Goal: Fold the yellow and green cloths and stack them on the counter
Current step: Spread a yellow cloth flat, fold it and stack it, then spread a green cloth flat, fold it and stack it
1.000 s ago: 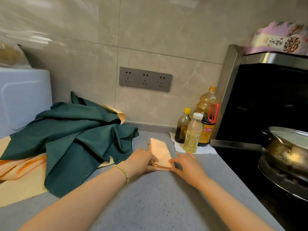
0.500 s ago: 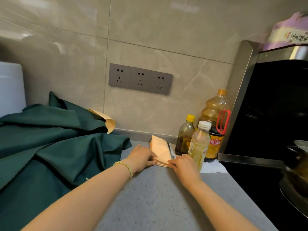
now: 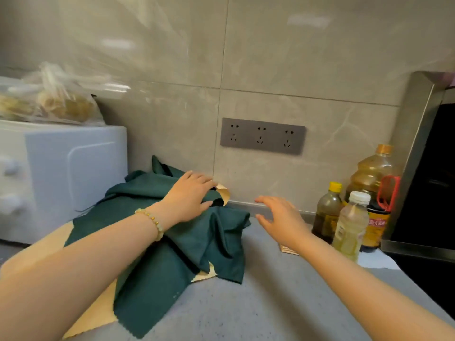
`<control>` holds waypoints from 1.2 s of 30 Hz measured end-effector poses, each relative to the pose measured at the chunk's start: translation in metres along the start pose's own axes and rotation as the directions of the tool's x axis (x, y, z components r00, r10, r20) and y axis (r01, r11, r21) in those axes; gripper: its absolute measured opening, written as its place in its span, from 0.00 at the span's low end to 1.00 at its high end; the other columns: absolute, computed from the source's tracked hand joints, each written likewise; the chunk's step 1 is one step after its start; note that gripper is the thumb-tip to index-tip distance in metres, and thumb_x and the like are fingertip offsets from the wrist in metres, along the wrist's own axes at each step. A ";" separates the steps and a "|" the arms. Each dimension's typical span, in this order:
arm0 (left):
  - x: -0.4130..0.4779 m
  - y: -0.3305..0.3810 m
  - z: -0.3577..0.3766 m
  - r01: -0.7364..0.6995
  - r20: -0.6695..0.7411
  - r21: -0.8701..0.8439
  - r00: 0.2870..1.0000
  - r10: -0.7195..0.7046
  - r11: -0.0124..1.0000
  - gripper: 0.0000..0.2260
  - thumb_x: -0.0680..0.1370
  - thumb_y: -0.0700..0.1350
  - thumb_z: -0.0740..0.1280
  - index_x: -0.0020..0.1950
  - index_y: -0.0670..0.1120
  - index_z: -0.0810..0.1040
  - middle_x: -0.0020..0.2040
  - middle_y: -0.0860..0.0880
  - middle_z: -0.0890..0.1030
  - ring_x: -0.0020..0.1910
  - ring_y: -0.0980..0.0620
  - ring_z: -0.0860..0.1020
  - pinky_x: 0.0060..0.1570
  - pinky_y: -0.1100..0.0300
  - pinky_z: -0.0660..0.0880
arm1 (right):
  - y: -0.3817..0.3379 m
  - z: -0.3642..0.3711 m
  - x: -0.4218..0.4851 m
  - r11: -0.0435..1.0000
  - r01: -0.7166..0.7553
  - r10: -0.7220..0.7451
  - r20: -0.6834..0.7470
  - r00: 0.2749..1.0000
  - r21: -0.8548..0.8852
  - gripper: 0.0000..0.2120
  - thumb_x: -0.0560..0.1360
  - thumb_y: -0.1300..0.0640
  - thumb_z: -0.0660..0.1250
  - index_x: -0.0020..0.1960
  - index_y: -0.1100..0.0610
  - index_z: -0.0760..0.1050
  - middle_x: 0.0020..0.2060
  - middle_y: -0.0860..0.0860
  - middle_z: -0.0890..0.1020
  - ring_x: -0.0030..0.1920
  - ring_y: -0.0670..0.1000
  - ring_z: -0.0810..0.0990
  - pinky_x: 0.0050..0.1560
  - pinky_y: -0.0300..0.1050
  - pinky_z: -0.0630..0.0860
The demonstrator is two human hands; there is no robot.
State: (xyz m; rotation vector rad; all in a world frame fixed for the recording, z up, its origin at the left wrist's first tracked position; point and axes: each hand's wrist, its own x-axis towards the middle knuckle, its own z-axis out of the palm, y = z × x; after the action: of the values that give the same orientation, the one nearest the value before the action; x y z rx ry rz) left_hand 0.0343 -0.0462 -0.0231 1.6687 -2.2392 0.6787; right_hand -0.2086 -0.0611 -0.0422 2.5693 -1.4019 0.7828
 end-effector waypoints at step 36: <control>-0.008 0.055 -0.123 -0.152 -0.480 -0.389 0.875 -0.059 0.908 0.27 0.76 0.53 0.68 0.73 0.50 0.65 0.58 0.49 0.80 0.57 0.48 0.77 0.60 0.51 0.71 | -0.060 -0.129 -0.039 0.260 -0.174 0.528 0.011 0.849 0.950 0.06 0.81 0.57 0.58 0.53 0.56 0.72 0.40 0.52 0.79 0.35 0.46 0.81 0.36 0.40 0.78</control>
State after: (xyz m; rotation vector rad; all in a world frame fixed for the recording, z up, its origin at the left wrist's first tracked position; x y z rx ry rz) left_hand -0.0229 0.0362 0.0666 1.0907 -1.8926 0.5061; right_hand -0.2265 0.0456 0.0580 2.4129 -1.7494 2.6825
